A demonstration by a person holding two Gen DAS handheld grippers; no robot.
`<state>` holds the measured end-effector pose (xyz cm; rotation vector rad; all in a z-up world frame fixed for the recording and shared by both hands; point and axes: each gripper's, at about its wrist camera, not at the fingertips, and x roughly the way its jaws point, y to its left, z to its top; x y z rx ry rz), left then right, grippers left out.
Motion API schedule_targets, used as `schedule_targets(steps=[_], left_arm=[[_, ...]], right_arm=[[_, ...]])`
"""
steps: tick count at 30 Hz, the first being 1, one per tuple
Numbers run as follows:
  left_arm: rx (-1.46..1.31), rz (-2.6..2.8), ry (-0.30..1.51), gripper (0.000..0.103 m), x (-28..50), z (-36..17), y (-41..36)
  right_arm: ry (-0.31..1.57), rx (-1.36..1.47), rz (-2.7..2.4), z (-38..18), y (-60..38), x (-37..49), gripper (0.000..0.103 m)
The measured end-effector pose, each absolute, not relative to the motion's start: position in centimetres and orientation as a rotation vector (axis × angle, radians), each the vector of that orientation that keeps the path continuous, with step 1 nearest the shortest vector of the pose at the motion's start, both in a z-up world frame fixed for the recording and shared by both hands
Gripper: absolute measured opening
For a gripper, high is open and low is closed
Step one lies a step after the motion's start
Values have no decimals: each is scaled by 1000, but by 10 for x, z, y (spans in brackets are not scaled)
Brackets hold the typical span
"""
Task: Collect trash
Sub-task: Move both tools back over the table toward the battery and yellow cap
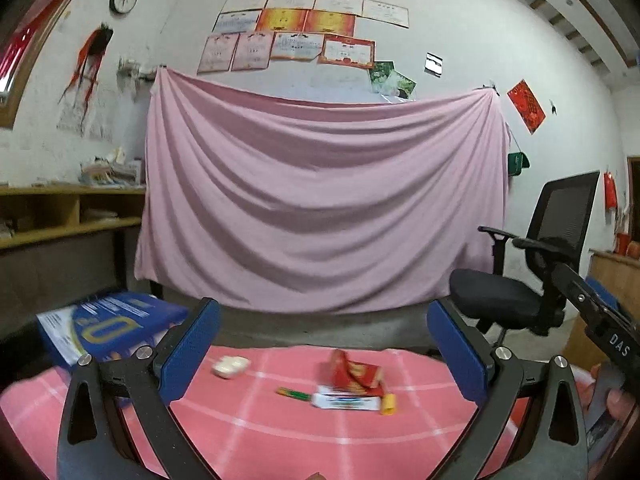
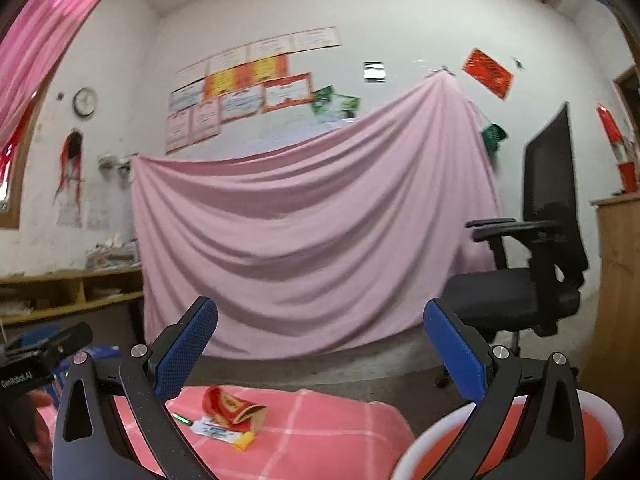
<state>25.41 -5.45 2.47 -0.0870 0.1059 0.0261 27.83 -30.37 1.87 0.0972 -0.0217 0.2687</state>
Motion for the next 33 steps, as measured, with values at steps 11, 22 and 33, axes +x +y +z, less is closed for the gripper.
schedule_targets(steps=[11, 22, 33], left_arm=[[-131, 61, 194, 101, 272, -10, -17], [-162, 82, 436, 101, 324, -25, 1], [-140, 55, 572, 100, 357, -42, 2]], right_arm=[[71, -26, 319, -3, -248, 300, 103], [247, -64, 312, -20, -232, 332, 103], [478, -82, 321, -43, -219, 369, 100]])
